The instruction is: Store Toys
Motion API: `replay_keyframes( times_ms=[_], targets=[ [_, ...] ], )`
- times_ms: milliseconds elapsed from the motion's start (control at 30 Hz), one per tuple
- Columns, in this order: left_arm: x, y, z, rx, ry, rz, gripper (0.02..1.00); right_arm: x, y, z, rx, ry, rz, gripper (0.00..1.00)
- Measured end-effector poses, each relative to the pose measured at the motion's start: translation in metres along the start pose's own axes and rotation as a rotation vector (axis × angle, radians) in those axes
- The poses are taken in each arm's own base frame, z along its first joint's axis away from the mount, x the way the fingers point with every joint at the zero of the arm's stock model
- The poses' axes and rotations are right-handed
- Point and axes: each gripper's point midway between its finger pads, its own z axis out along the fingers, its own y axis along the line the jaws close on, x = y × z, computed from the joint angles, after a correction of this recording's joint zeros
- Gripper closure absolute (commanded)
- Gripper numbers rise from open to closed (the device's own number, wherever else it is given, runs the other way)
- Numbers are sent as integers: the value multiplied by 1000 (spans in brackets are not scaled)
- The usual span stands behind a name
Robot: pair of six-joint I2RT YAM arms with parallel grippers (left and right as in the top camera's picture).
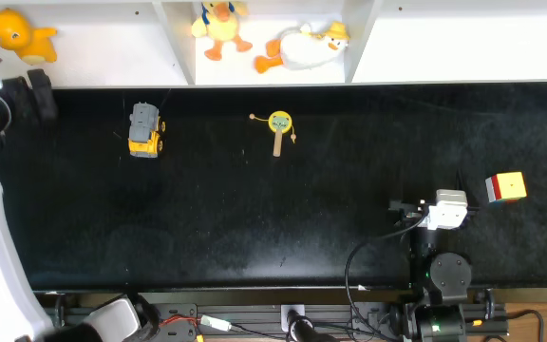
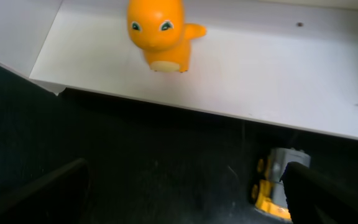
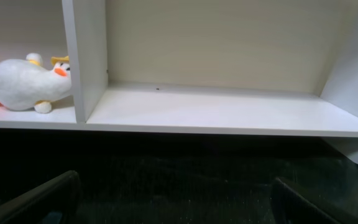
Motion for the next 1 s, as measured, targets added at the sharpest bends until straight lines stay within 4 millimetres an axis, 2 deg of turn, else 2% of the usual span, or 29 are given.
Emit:
replay_keyframes(
  times_ms=[100, 200, 333, 433, 633, 800, 1000],
  targets=[
    [2, -21, -17, 36, -26, 38, 20, 0, 0, 0, 0, 0, 0, 5],
    [12, -48, -25, 91, -34, 87, 20, 0, 0, 0, -1, 0, 0, 5],
    [31, -84, -23, 169, -13, 151, 20, 0, 0, 0, 0, 0, 0, 7],
    [42, -101, -13, 207, 2, 182, 20, 0, 0, 0, 0, 0, 0, 5],
    [64, -112, 8, 234, 65, 201, 20, 0, 0, 0, 0, 0, 0, 5],
    [58, -114, 20, 234, 50, 201, 20, 0, 0, 0, 0, 0, 0, 5],
    [63, -121, 23, 277, 69, 198, 20, 0, 0, 0, 0, 0, 0, 5]
  ],
)
